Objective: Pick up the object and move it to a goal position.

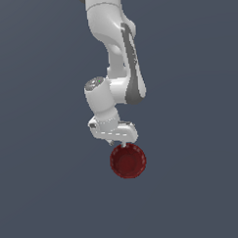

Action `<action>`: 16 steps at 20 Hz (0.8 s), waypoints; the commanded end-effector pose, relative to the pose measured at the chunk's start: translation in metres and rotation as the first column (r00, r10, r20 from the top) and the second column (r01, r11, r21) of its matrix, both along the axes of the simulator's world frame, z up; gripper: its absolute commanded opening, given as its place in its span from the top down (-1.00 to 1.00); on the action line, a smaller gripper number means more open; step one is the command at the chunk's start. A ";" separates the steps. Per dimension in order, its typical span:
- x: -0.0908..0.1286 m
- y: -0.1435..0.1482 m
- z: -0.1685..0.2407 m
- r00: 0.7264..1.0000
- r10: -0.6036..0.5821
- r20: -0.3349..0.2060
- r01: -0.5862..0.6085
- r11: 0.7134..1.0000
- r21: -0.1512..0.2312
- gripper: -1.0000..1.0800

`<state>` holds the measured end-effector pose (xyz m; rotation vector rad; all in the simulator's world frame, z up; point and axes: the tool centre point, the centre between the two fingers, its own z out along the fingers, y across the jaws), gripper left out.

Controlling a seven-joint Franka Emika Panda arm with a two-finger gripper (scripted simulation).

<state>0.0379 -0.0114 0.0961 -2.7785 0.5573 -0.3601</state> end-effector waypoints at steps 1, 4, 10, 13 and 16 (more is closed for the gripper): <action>0.002 -0.007 -0.006 0.998 -0.061 0.023 0.060 0.998 0.023 -0.23; 0.003 -0.014 -0.012 0.992 -0.119 0.041 0.117 0.992 0.043 -0.23; 0.004 -0.024 -0.019 0.979 -0.196 0.060 0.192 0.979 0.066 -0.23; 0.003 -0.026 -0.021 0.975 -0.213 0.064 0.209 0.975 0.070 -0.23; 0.003 -0.026 -0.021 0.975 -0.212 0.063 0.207 0.976 0.070 -0.23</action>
